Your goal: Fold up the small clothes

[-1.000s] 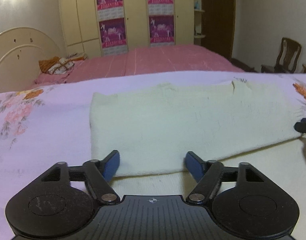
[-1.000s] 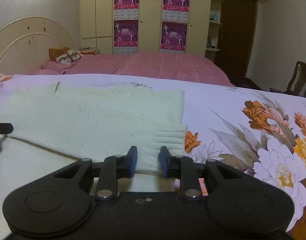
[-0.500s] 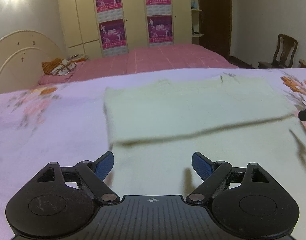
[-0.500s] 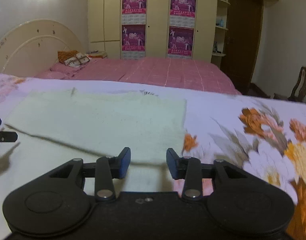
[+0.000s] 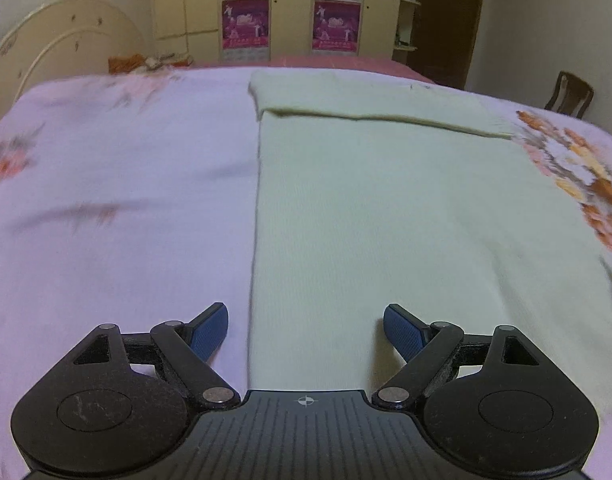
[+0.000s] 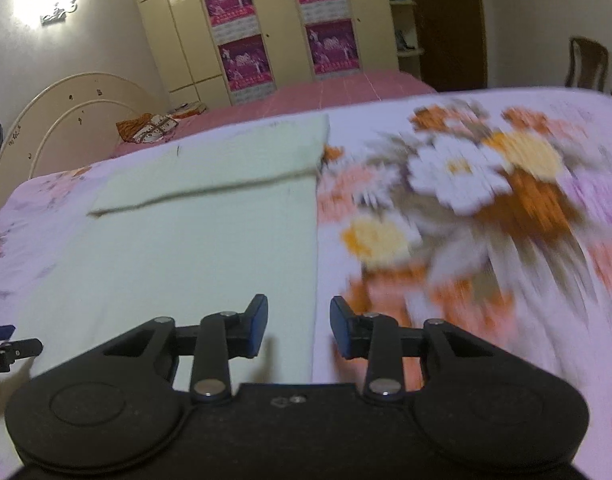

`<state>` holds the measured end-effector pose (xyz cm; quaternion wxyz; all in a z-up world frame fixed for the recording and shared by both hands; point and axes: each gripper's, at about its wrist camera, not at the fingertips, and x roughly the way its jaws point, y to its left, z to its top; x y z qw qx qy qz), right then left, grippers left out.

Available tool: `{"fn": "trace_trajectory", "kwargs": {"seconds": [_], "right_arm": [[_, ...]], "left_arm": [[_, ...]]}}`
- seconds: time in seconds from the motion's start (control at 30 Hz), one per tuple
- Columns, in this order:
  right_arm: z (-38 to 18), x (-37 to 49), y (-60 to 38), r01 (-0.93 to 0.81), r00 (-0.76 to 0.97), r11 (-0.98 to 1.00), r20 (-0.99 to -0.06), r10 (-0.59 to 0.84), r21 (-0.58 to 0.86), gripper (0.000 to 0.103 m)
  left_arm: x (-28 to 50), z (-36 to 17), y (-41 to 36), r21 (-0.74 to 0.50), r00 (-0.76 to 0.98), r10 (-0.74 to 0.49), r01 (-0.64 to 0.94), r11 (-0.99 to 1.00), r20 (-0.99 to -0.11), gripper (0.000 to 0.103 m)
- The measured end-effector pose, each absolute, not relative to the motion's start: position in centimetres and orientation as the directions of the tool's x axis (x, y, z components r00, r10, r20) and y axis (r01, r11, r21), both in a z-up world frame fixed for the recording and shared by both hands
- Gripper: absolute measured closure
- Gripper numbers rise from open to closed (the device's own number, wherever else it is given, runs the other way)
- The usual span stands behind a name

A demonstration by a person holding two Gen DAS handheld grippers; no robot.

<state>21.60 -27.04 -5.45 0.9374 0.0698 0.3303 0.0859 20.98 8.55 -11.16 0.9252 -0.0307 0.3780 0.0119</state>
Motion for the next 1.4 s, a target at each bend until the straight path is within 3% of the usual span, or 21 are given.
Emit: {"fn": "trace_trajectory", "kwargs": {"seconds": [0.1,0.4,0.63,0.93,1.0,1.17,1.2,1.23,1.4], "right_arm": [[-5.4,18.0,-26.8,-0.111,0.765,0.977,-0.612,0.202,0.184,0.068],[-6.4,11.3,-30.0,-0.011,0.738,0.924,-0.620,0.266,0.383,0.065],[-9.9,9.9,-32.0,0.057,0.675,0.795,-0.611,0.415,0.603,0.065],[-11.3,11.9,-31.9,0.075,0.658,0.681,-0.549,0.515,0.728,0.066],[-11.1,12.0,-31.3,0.056,0.647,0.689,-0.552,0.526,0.723,0.066],[-11.4,12.3,-30.6,0.048,0.638,0.694,-0.557,0.533,0.718,0.074],[-11.4,12.2,-30.6,0.042,0.632,0.692,-0.556,0.540,0.720,0.081],[-11.5,12.4,-30.4,0.033,0.621,0.700,-0.564,0.544,0.713,0.090],[-10.2,11.8,-29.9,-0.020,0.654,0.731,-0.545,0.525,0.682,0.094]], "left_arm": [[18.3,-11.0,9.8,-0.140,0.709,-0.059,-0.056,0.989,-0.703,0.029],[12.2,-13.0,14.7,-0.581,0.703,-0.356,-0.099,0.808,-0.615,0.032],[12.7,-15.5,16.2,-0.715,0.714,-0.445,-0.111,0.690,-0.541,0.035],[14.7,-17.2,15.5,-0.787,0.698,-0.537,-0.061,0.614,-0.473,0.035],[14.7,-17.3,15.2,-0.778,0.694,-0.529,-0.072,0.624,-0.488,0.056],[14.6,-18.6,15.5,-0.785,0.696,-0.519,-0.105,0.610,-0.496,0.076],[14.7,-18.6,15.4,-0.772,0.694,-0.510,-0.105,0.627,-0.509,0.096],[14.9,-18.6,15.2,-0.761,0.690,-0.502,-0.109,0.640,-0.521,0.099],[13.5,-17.8,15.6,-0.816,0.779,-0.481,-0.068,0.574,-0.403,0.099]]}}
